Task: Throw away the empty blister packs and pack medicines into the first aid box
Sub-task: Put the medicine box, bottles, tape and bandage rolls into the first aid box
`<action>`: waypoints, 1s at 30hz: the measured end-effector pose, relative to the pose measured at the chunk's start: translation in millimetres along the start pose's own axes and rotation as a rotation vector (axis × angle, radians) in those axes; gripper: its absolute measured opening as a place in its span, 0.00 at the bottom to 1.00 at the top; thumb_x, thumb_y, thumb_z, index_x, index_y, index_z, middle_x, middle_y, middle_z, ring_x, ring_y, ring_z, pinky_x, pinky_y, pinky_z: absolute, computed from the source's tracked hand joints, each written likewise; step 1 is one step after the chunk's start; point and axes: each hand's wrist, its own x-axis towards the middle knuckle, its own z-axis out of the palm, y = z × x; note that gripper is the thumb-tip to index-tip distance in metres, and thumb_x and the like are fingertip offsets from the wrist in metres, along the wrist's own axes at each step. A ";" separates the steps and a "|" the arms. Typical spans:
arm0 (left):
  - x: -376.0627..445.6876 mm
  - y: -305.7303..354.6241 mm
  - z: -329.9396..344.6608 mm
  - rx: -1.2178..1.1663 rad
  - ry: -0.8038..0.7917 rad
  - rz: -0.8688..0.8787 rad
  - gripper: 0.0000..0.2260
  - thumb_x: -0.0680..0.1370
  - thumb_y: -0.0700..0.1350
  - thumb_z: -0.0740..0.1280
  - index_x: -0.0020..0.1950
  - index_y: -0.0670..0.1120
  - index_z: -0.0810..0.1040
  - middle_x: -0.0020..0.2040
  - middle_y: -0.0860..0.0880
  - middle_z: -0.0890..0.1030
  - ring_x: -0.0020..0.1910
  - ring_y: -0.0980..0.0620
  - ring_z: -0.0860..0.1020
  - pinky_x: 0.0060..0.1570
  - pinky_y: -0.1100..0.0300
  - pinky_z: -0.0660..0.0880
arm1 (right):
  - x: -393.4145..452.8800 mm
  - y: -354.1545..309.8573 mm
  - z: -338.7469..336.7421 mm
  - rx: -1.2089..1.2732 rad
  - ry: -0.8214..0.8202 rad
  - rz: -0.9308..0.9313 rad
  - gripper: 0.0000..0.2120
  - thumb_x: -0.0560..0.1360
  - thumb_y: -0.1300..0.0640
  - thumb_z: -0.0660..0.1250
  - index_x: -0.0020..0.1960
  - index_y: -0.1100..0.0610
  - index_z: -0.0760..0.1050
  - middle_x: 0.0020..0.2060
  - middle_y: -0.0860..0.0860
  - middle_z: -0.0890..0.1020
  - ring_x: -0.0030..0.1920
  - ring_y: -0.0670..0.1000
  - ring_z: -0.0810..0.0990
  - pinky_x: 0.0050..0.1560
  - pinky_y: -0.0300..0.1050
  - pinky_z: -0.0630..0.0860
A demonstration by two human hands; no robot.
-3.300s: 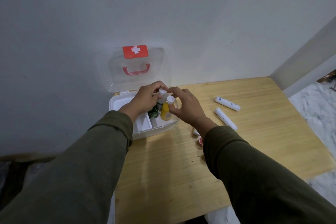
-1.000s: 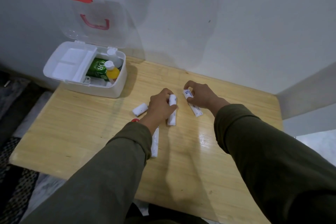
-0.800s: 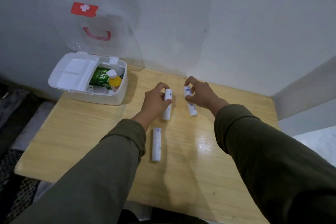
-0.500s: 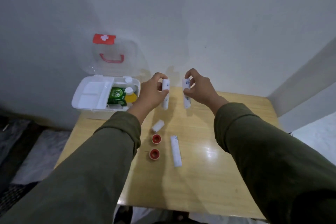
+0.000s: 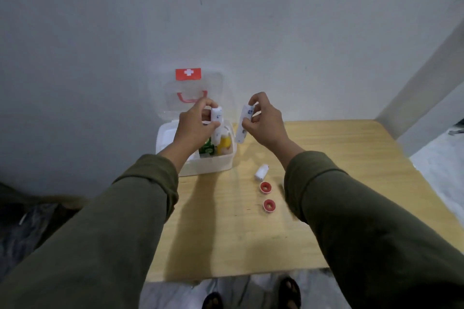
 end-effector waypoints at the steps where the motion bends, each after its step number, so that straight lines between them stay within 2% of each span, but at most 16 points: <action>1: -0.4 -5.6 -2.5 0.007 -0.009 0.001 0.14 0.73 0.40 0.72 0.55 0.52 0.73 0.56 0.49 0.80 0.51 0.53 0.78 0.48 0.63 0.75 | -2.6 -2.8 7.2 0.010 -0.004 0.006 0.16 0.71 0.63 0.69 0.54 0.56 0.66 0.45 0.52 0.75 0.41 0.56 0.81 0.41 0.46 0.80; 3: -0.5 -15.3 -5.0 0.013 -0.022 0.001 0.14 0.72 0.41 0.72 0.54 0.52 0.73 0.56 0.49 0.81 0.51 0.52 0.79 0.48 0.62 0.75 | -7.3 -5.1 19.6 0.022 -0.015 0.018 0.15 0.71 0.64 0.68 0.53 0.56 0.66 0.45 0.52 0.75 0.43 0.56 0.81 0.39 0.43 0.79; 7: -0.5 -28.6 -1.2 0.004 -0.050 -0.009 0.14 0.71 0.41 0.73 0.52 0.53 0.73 0.53 0.51 0.81 0.52 0.53 0.79 0.47 0.61 0.76 | -13.0 -1.9 34.4 0.006 -0.036 0.027 0.13 0.71 0.64 0.67 0.52 0.56 0.67 0.45 0.54 0.76 0.44 0.57 0.80 0.43 0.49 0.81; 12: -0.4 -42.2 9.2 0.019 -0.119 -0.035 0.14 0.71 0.41 0.74 0.52 0.52 0.74 0.51 0.50 0.81 0.49 0.53 0.79 0.36 0.68 0.73 | -13.5 7.1 43.7 -0.059 -0.110 0.008 0.11 0.72 0.64 0.66 0.49 0.55 0.65 0.44 0.53 0.76 0.44 0.57 0.79 0.44 0.49 0.79; 18: -0.2 -60.9 17.6 0.109 -0.221 -0.012 0.11 0.71 0.40 0.73 0.49 0.50 0.75 0.46 0.48 0.81 0.47 0.49 0.80 0.50 0.57 0.77 | -20.6 19.8 50.9 -0.243 -0.190 -0.121 0.10 0.72 0.62 0.66 0.51 0.58 0.68 0.44 0.56 0.79 0.43 0.56 0.75 0.42 0.49 0.72; 21: 0.0 -66.6 19.3 0.114 -0.254 0.000 0.10 0.71 0.39 0.72 0.48 0.49 0.76 0.45 0.47 0.81 0.47 0.49 0.80 0.51 0.57 0.77 | -21.5 25.4 53.3 -0.326 -0.217 -0.145 0.09 0.72 0.61 0.65 0.52 0.59 0.69 0.44 0.56 0.78 0.42 0.55 0.71 0.41 0.47 0.68; 23: 0.2 -69.8 20.4 0.121 -0.274 0.006 0.08 0.72 0.38 0.72 0.49 0.48 0.78 0.46 0.47 0.82 0.47 0.50 0.80 0.51 0.60 0.75 | -21.8 29.1 54.3 -0.394 -0.242 -0.156 0.09 0.73 0.61 0.65 0.52 0.59 0.70 0.44 0.57 0.79 0.44 0.56 0.72 0.42 0.47 0.67; 26: 0.9 -72.7 21.7 0.139 -0.303 0.009 0.07 0.73 0.39 0.70 0.51 0.46 0.79 0.48 0.47 0.83 0.48 0.53 0.80 0.51 0.64 0.71 | -22.3 32.8 54.8 -0.485 -0.269 -0.176 0.09 0.74 0.60 0.64 0.54 0.58 0.71 0.47 0.56 0.80 0.49 0.58 0.74 0.45 0.48 0.67; 30: 2.1 -74.9 21.5 0.137 -0.306 0.005 0.07 0.75 0.38 0.69 0.52 0.46 0.80 0.50 0.45 0.83 0.51 0.51 0.80 0.54 0.62 0.72 | -22.0 30.6 55.3 -0.567 -0.315 -0.198 0.08 0.75 0.59 0.63 0.54 0.58 0.71 0.51 0.54 0.80 0.54 0.57 0.73 0.50 0.50 0.67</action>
